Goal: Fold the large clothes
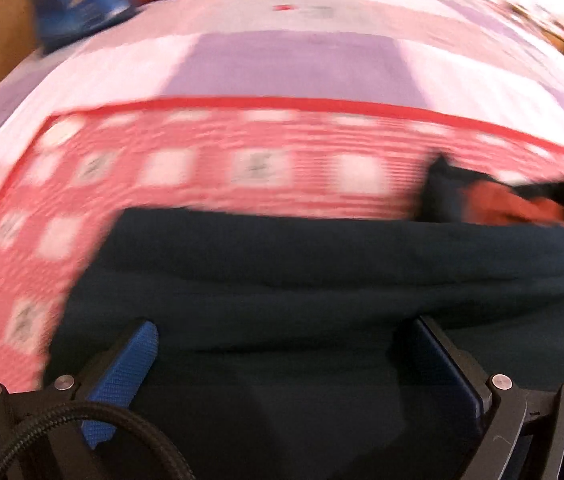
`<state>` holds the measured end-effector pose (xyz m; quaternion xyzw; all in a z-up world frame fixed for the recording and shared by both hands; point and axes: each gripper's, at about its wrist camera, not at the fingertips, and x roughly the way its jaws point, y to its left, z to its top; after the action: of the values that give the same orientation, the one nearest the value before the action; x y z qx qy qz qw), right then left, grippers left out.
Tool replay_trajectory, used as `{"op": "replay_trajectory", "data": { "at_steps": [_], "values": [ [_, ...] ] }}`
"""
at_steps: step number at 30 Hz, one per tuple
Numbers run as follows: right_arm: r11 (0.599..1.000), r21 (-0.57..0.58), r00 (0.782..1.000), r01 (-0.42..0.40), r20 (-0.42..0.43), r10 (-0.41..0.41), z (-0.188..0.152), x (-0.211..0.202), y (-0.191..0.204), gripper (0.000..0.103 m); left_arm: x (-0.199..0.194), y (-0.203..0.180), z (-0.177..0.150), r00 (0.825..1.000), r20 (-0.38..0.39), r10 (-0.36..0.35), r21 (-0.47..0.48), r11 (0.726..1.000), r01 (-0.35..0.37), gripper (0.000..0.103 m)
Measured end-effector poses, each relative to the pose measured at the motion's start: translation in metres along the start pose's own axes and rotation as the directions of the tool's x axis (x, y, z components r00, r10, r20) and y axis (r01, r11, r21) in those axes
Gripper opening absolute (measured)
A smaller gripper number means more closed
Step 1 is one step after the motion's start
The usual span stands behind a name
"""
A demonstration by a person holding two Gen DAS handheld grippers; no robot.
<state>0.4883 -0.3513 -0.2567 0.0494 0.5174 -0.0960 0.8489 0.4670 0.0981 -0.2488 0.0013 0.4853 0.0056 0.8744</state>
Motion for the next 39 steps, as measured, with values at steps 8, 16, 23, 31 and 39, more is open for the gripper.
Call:
{"op": "replay_trajectory", "data": {
  "at_steps": [8, 16, 23, 31, 39],
  "values": [
    [0.999, 0.008, 0.999, 0.045, -0.020, -0.045, -0.005, 0.013, -0.016, 0.000, 0.013, 0.026, -0.005, 1.000, 0.000, 0.027, 0.049, 0.998, -0.027, 0.100],
    [0.986, 0.129, 0.988, -0.102, -0.101, 0.116, 0.009, 0.024, -0.045, 0.000, 0.015, 0.080, 0.011, 0.992, -0.126, 0.013, -0.122, 0.992, -0.029, 0.097],
    [0.991, -0.130, 0.975, 0.036, 0.222, -0.006, -0.031, -0.101, 0.004, 0.004, -0.078, 0.091, -0.023, 0.997, 0.036, 0.063, -0.071, 0.996, -0.060, 0.095],
    [0.947, -0.301, 0.974, -0.114, 0.154, 0.167, -0.158, -0.163, 0.132, 0.004, -0.137, -0.057, -0.121, 0.986, -0.022, -0.168, 0.160, 0.972, 0.169, 0.095],
    [0.956, -0.238, 0.980, -0.171, 0.060, 0.190, -0.194, -0.133, 0.118, 0.000, -0.114, -0.048, -0.151, 0.994, -0.014, -0.107, 0.126, 0.986, 0.108, 0.100]
  ]
}}
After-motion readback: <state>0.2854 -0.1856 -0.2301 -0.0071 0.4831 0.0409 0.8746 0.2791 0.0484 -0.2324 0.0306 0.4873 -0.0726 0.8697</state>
